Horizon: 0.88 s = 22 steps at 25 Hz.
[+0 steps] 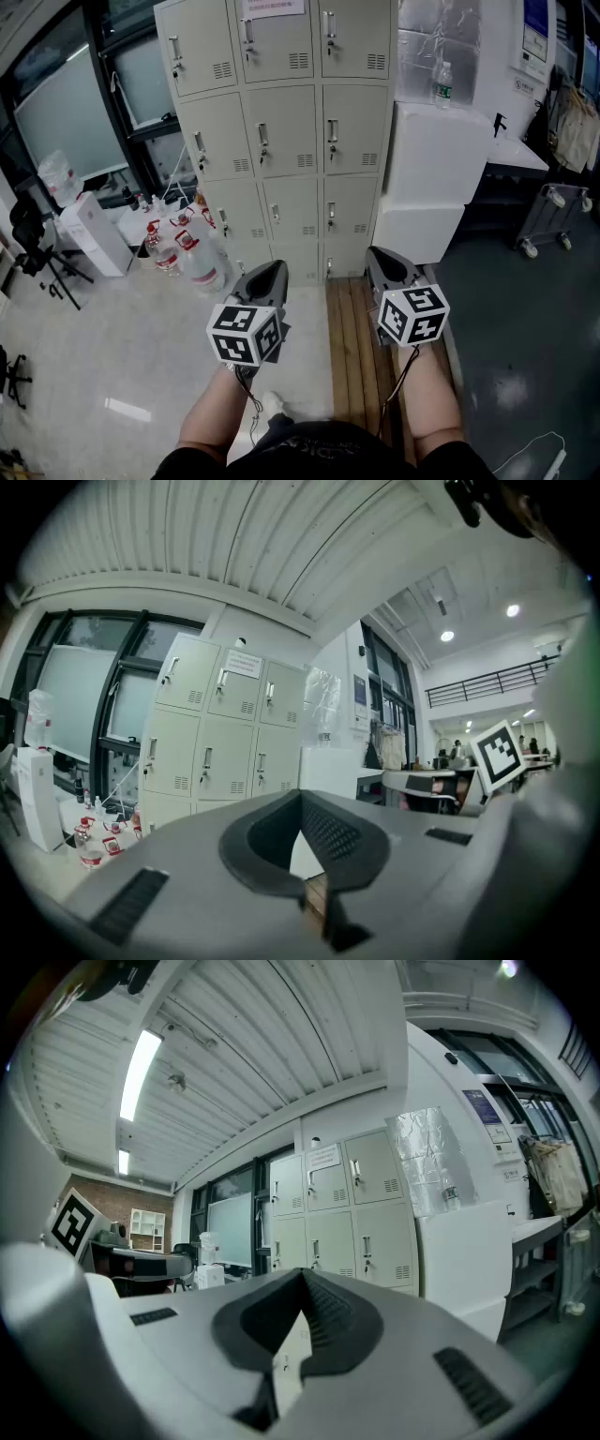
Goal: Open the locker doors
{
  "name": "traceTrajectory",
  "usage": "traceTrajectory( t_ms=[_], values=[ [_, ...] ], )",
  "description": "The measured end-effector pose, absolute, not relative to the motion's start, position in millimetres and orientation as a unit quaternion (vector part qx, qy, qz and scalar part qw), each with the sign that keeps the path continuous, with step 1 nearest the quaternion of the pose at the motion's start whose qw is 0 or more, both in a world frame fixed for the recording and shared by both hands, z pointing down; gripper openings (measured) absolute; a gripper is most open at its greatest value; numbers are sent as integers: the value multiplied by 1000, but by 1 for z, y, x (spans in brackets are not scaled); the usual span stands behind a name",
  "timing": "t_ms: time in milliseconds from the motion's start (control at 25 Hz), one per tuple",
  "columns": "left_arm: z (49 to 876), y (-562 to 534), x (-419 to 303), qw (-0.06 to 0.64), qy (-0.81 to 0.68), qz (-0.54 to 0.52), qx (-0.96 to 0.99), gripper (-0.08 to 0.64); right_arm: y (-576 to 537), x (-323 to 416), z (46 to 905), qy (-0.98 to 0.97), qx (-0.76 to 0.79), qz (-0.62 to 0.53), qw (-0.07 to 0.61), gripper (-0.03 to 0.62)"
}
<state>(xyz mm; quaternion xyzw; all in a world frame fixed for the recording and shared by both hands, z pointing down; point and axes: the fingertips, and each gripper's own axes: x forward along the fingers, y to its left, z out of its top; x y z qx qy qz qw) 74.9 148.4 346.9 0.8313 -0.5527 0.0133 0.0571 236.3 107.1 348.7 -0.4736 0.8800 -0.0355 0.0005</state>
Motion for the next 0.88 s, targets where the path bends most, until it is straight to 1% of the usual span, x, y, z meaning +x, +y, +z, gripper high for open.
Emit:
traceTrajectory(
  t_ms=[560,880],
  values=[
    [346,148,69,54,-554,13,831,-2,105,231,348,881,-472,-38,12,0],
    [347,142,60,57,-553,13,831,-2,97,219,349,883,-467,-44,7,0]
  ],
)
